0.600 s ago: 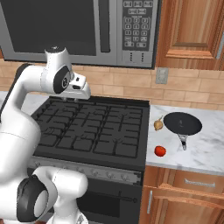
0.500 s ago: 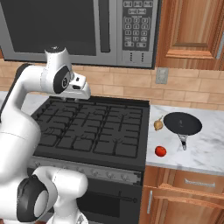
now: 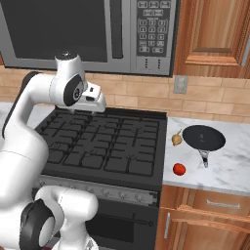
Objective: Place the pan on the rear left burner on the stove. Then place the tomato and the onion in the pan and turn on the rear left burner.
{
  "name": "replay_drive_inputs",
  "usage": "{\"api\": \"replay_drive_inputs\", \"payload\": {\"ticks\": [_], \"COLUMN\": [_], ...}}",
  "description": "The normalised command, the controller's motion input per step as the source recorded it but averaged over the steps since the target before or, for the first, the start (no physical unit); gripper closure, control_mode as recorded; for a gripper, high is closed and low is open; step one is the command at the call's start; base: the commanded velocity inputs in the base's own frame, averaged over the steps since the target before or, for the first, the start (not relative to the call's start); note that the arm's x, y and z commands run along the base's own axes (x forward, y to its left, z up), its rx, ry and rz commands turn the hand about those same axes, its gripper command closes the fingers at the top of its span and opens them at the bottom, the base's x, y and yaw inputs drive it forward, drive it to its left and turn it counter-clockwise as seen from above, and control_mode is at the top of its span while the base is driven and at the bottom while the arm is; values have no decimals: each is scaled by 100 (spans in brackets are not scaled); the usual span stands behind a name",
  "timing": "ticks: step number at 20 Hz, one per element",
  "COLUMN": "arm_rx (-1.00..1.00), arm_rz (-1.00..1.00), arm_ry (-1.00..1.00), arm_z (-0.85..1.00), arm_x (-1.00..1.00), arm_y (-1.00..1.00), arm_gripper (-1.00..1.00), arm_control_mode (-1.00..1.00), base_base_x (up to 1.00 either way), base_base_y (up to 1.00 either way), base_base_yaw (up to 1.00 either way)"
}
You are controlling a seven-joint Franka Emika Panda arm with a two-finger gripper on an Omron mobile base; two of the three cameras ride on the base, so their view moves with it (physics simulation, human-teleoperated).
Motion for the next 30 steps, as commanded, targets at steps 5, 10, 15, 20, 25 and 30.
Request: {"api": "replay_drive_inputs", "payload": {"ticks": [5,10,15,20,25,30], "arm_rx": [0,0,0,0,0,0], "arm_rz": [-1,-2,-4,-6,-2,0], "arm_ry": [0,0,2,5,4,4], "arm_z": [0,0,0,0,-2,-2], "arm_x": [0,0,0,0,0,0], "arm_y": [-41,-45,-42,-41,-56,-56], "arm_gripper": [-100,-100,-100,-100,-100,-100], "arm_control_mode": [-100,-100,-100,-100,-100,-100], "base_base_x": [0,0,0,0,0,0], "base_base_y": [0,0,0,0,0,0], "base_base_yaw": [0,0,0,0,0,0]}}
